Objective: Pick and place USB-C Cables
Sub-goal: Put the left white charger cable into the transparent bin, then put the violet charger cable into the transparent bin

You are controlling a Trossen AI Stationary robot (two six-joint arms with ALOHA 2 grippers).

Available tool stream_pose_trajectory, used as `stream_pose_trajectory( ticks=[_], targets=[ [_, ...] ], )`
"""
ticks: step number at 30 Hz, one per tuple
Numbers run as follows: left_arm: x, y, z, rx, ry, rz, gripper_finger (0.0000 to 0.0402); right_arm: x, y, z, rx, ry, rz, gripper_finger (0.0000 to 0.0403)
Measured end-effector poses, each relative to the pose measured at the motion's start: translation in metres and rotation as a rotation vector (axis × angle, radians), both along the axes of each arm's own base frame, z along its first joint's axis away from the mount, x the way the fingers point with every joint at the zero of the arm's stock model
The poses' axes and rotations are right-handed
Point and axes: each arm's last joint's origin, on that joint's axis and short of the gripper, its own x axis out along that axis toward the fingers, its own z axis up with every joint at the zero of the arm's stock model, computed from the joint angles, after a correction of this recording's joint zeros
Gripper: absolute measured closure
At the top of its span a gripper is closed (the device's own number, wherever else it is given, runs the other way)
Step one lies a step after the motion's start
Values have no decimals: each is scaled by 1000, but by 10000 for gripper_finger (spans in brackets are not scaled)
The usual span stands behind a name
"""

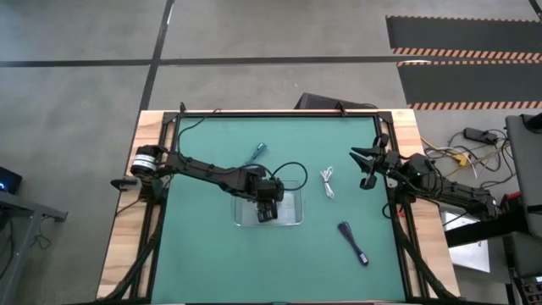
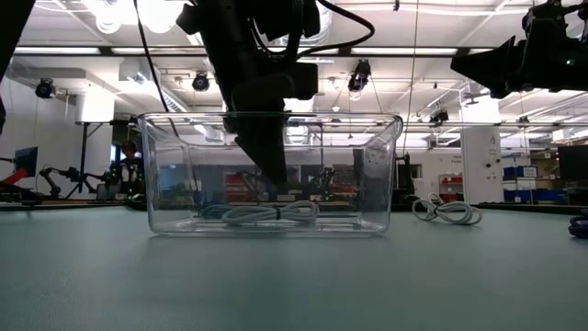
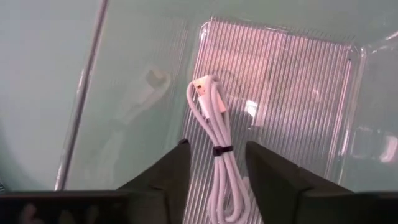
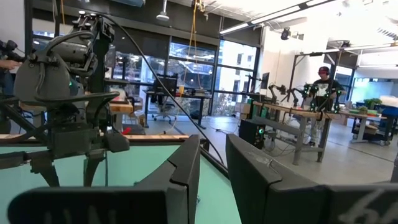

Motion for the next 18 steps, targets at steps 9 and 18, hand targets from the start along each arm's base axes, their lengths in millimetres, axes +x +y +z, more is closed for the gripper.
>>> stream_pose_trajectory(
  ticks=[9, 18],
  targets=[
    [1, -1, 15, 27, -21, -65, 188, 0, 0, 0, 13, -5, 3, 335],
    [-14, -28, 70, 68, -274, -160, 187, 0, 0, 0, 104, -37, 26, 335]
  ],
)
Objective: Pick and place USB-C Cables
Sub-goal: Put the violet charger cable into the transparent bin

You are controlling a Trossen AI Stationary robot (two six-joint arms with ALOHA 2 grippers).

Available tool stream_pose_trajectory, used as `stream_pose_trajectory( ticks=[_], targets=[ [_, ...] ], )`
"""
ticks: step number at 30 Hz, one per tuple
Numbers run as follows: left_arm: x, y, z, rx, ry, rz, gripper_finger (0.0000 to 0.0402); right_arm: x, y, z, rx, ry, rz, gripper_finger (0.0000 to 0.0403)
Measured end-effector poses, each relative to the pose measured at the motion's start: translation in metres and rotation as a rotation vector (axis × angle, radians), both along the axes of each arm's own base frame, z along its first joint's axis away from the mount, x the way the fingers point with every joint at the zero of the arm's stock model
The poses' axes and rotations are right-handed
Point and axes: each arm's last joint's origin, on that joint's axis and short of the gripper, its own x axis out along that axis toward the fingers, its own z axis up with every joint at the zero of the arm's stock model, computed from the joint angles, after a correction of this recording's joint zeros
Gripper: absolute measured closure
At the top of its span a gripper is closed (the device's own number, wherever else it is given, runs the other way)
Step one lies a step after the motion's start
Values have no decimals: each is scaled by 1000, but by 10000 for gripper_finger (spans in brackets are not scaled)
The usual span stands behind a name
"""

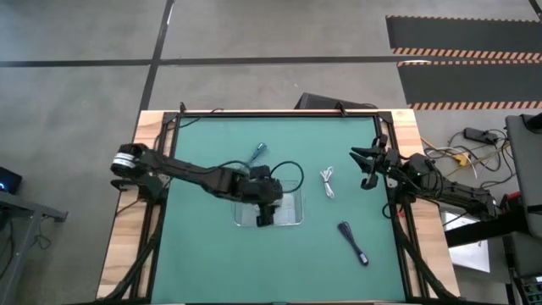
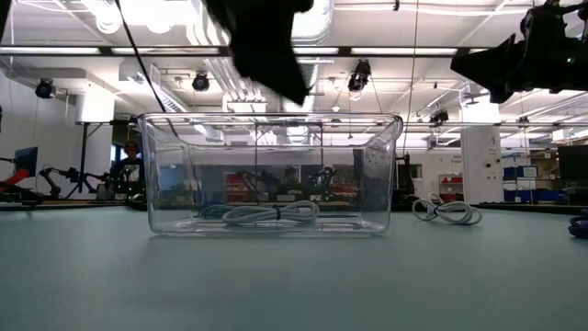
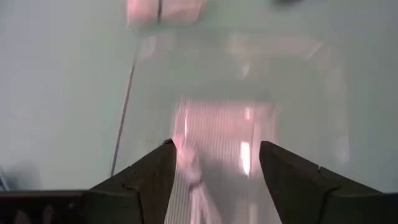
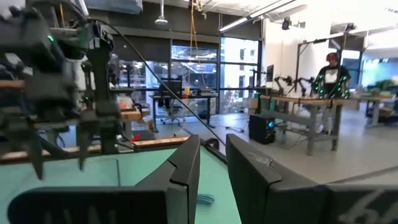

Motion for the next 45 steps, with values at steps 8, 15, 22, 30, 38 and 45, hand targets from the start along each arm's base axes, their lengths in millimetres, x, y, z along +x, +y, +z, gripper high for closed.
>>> stream_pose_trajectory(
  ticks=[8, 15, 22, 30, 38, 45],
  targets=[
    [-6, -28, 24, 153, -397, -152, 187, 0, 5, 6, 125, -101, 205, 335],
    [-13, -27, 17, 182, -483, -167, 187, -2, 13, 15, 222, -196, 390, 335],
    [-18, -25, 14, 181, -482, -166, 187, -1, 22, 18, 278, -238, 469, 335],
    [-19, -26, 10, 182, -465, -172, 187, 4, 30, 16, 361, -216, 468, 335],
    [-29, -23, 19, 185, -454, -174, 187, 10, 33, 29, 465, -124, 500, 335],
    [-56, -15, 35, 184, -507, -153, 187, 24, 32, 39, 612, 200, 350, 335]
  ],
)
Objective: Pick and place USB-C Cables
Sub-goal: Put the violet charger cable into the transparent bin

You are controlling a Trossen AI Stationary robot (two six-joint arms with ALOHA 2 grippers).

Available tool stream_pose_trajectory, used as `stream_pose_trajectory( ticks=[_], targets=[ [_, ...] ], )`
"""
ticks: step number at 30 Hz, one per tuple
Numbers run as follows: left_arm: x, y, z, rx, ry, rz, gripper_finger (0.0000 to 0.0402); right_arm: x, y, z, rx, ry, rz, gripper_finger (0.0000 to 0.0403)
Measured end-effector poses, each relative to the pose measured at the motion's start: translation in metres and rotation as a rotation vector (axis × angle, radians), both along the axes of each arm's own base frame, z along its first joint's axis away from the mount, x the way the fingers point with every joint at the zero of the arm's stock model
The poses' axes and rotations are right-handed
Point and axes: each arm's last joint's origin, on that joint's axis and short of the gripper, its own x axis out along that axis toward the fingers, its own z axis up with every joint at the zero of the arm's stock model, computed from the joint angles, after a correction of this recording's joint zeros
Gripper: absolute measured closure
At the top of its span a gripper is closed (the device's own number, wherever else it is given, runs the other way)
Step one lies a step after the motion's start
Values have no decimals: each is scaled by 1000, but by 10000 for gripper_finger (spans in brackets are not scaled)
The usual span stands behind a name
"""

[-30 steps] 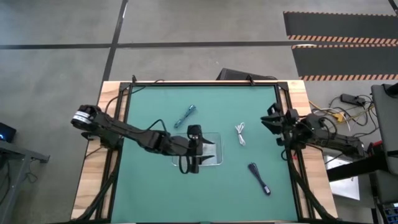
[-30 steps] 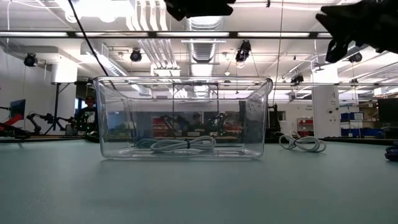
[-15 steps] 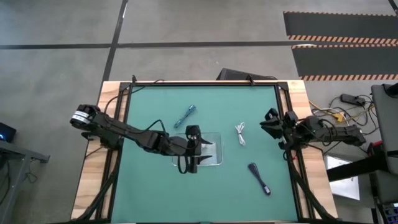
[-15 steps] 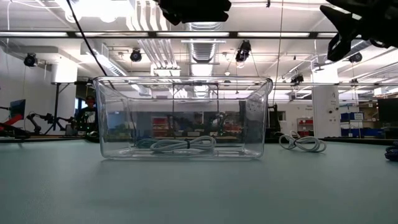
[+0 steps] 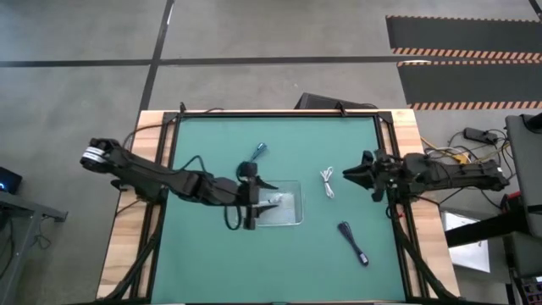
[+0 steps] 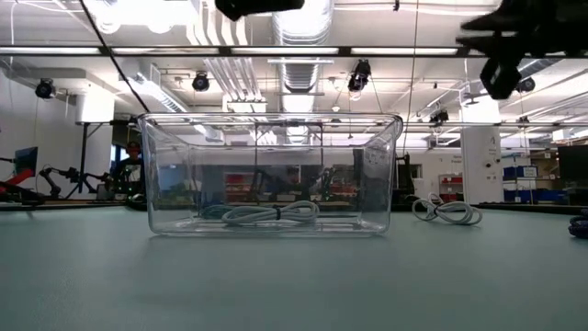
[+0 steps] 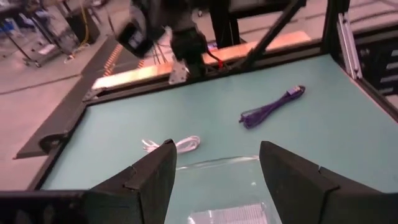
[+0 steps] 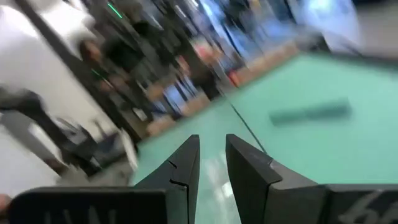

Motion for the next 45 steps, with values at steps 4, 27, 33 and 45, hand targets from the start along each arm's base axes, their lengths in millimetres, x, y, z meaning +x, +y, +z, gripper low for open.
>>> stream_pose_trajectory(
  ticks=[4, 27, 33, 45],
  targets=[
    [-18, 5, 4, -31, -25, 11, 187, 13, 0, -4, 91, 290, -30, 335],
    [-54, 11, -3, -196, -46, 13, 187, 75, 69, 2, 321, 1059, -37, 335],
    [-54, 10, -3, -197, -45, 7, 187, 90, 95, 4, 276, 1269, -81, 335],
    [-54, 10, -3, -197, -45, 5, 187, 119, 145, -30, 283, 1624, -38, 332]
  ],
)
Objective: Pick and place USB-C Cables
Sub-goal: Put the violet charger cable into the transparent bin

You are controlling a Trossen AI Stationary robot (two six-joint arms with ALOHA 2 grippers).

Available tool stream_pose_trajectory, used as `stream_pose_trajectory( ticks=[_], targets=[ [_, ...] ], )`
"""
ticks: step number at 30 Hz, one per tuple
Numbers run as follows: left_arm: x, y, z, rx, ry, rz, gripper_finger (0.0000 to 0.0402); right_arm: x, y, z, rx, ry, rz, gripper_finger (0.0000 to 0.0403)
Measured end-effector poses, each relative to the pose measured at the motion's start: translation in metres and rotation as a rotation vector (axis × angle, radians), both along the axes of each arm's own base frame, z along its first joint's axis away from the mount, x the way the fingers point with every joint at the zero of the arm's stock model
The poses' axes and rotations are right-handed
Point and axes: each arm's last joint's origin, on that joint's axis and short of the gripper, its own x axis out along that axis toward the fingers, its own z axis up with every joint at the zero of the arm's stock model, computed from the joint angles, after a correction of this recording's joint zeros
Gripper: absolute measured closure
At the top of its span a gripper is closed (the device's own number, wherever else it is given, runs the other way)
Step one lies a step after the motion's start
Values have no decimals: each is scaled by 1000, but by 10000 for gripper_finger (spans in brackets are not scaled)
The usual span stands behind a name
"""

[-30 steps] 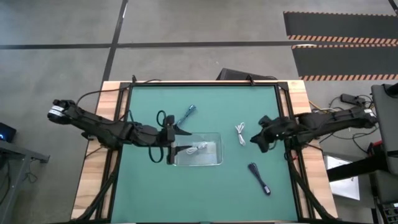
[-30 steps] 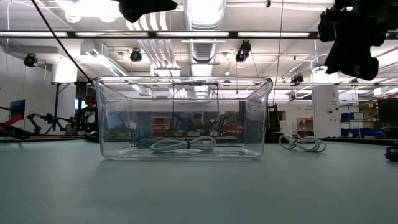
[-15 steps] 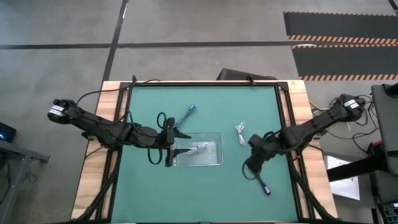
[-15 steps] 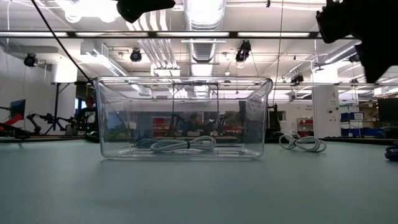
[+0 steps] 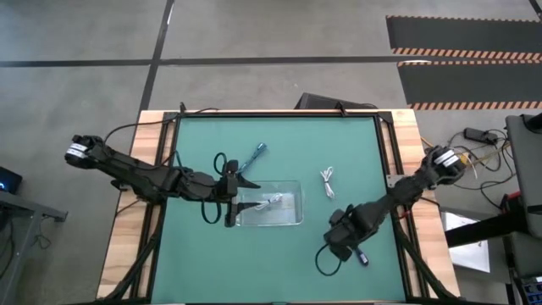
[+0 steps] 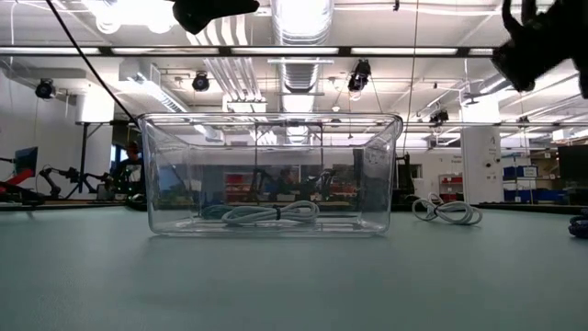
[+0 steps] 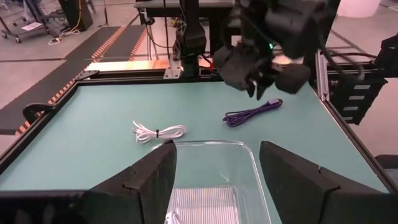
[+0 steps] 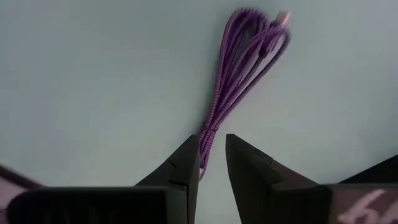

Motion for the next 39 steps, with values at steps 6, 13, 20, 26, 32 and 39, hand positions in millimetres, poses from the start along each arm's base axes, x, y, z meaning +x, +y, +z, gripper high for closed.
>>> stream_pose_trajectory(
  ticks=[6, 13, 20, 26, 32, 39],
  targets=[
    [0, 0, 0, 0, -1, 0, 187, 5, 10, -20, 32, 39, 0, 293],
    [-1, 0, 1, -2, -5, 0, 187, 0, 6, -36, -11, 94, -18, 225],
    [-1, 0, 1, -2, -6, 0, 187, -4, 3, -50, -50, 114, -7, 207],
    [-1, 0, 1, -2, -6, 0, 187, -7, 1, -55, -64, 116, -1, 254],
    [-1, 0, 1, -2, -6, 0, 187, -3, 2, -59, -56, 35, 15, 326],
    [-1, 0, 1, -4, -6, 0, 187, -1, 3, -59, -47, 14, 12, 383]
  ],
)
